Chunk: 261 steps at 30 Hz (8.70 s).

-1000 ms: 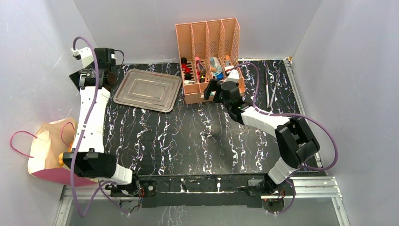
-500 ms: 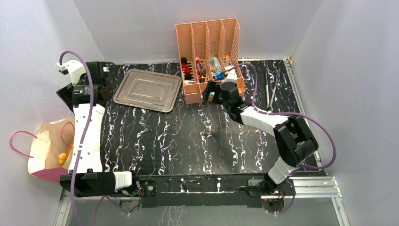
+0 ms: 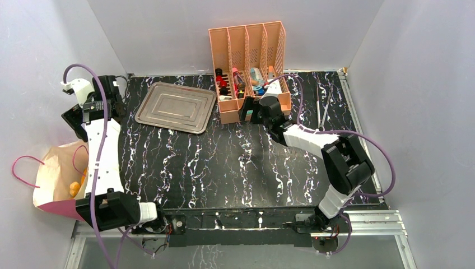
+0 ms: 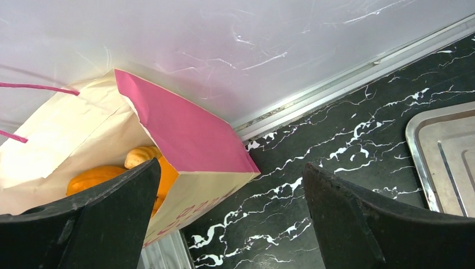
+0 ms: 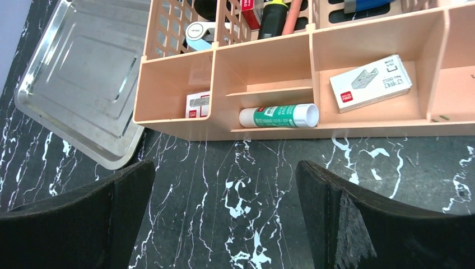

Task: Take the fake bread out of the paper bag
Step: Move the paper bag to the center of the board.

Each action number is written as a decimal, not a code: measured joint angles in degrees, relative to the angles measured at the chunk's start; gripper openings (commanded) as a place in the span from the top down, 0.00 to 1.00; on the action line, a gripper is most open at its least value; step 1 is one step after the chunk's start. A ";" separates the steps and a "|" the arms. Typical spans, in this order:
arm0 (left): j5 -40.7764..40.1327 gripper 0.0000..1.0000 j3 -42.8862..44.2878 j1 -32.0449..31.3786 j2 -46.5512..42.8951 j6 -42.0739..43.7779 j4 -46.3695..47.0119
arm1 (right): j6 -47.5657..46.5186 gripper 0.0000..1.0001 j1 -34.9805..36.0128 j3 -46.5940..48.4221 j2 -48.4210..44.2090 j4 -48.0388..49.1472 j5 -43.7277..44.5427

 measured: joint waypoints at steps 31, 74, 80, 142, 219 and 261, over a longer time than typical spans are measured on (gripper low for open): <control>3.48 0.33 -15.87 7.67 -4.11 -5.66 9.86 | -5.81 0.02 6.56 15.85 15.08 -5.38 3.58; 21.70 1.00 -19.96 7.69 -11.82 -6.97 14.03 | -28.04 0.02 21.00 63.39 51.98 -19.58 -2.73; 22.38 1.00 -19.80 7.69 -11.87 -7.98 14.03 | -27.98 0.02 21.11 61.90 51.67 -18.43 -4.33; 30.58 1.00 -18.97 7.69 -14.27 -11.72 15.34 | 7.06 0.02 3.63 52.87 57.66 49.79 -56.04; 33.92 1.00 -22.16 7.58 -18.01 -12.13 20.06 | -35.34 0.36 19.82 45.81 30.29 -9.62 -2.86; 41.99 1.00 -16.68 7.58 -7.69 -11.26 23.89 | -35.87 0.20 21.57 49.88 44.57 -14.93 -18.47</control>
